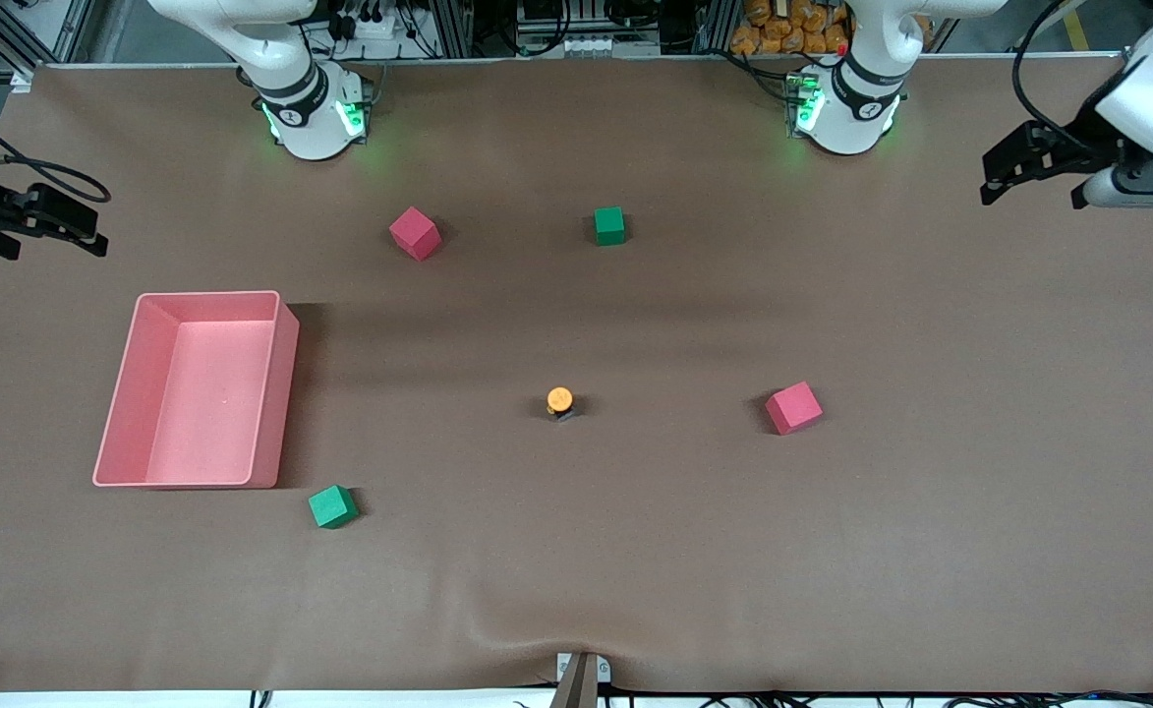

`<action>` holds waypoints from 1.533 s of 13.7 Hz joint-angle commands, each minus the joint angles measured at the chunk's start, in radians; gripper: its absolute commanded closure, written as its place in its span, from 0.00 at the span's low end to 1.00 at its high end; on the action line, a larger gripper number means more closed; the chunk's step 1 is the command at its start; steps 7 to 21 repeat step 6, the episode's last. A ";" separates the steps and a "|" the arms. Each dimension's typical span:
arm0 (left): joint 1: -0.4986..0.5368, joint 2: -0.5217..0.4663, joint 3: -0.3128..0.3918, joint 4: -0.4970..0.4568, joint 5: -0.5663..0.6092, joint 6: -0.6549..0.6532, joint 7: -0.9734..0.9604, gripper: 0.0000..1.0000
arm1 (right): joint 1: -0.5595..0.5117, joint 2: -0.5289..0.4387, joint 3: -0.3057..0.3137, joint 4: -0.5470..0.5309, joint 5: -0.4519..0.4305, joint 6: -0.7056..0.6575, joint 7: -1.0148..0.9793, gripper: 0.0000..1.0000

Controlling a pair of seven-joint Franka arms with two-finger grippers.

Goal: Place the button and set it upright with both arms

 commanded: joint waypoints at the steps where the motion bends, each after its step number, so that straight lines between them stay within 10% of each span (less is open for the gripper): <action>1: 0.057 -0.023 -0.042 -0.025 0.013 0.021 0.019 0.00 | -0.016 0.000 0.015 0.005 -0.005 0.000 0.012 0.00; 21: 0.112 0.002 -0.048 0.002 -0.013 0.021 0.025 0.00 | -0.016 0.002 0.015 0.005 -0.006 -0.001 0.012 0.00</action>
